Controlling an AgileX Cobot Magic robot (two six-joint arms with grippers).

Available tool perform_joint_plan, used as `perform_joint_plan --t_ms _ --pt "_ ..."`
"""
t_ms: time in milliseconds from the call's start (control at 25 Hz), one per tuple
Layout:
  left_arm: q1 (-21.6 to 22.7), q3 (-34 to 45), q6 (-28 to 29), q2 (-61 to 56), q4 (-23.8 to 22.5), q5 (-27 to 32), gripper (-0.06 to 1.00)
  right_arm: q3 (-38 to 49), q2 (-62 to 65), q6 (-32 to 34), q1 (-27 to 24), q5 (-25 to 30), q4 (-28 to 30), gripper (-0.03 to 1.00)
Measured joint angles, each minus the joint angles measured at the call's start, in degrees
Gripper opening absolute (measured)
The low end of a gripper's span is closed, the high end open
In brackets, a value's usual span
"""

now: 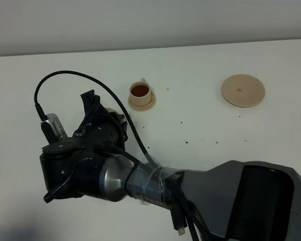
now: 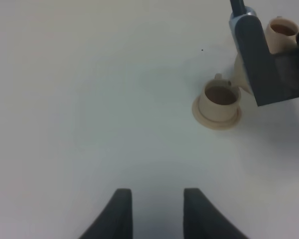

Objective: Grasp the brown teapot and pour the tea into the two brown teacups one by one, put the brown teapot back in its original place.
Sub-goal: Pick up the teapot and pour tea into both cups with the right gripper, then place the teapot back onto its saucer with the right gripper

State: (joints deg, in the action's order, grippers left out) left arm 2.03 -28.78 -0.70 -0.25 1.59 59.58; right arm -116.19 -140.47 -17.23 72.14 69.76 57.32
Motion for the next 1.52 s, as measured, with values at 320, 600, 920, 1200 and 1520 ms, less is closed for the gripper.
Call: perform_joint_plan --t_ms 320,600,920,1200,1520 --pt "0.0 0.0 0.0 0.0 0.0 0.0 0.3 0.0 4.1 4.2 -2.9 -0.2 -7.6 0.12" --pt "0.0 0.0 0.0 0.0 0.0 0.0 0.3 -0.1 11.6 6.2 -11.3 -0.1 -24.1 0.12" --pt "0.0 0.0 0.0 0.0 0.0 0.0 0.3 0.0 12.5 5.7 -22.3 0.6 -41.2 0.12" --pt "0.0 0.0 0.0 0.0 0.0 0.0 0.3 0.0 13.2 5.1 -29.4 0.5 -41.4 0.12" --pt "0.0 0.0 0.0 0.0 0.0 0.0 0.3 0.4 14.0 6.2 -43.0 0.5 -46.7 0.12"
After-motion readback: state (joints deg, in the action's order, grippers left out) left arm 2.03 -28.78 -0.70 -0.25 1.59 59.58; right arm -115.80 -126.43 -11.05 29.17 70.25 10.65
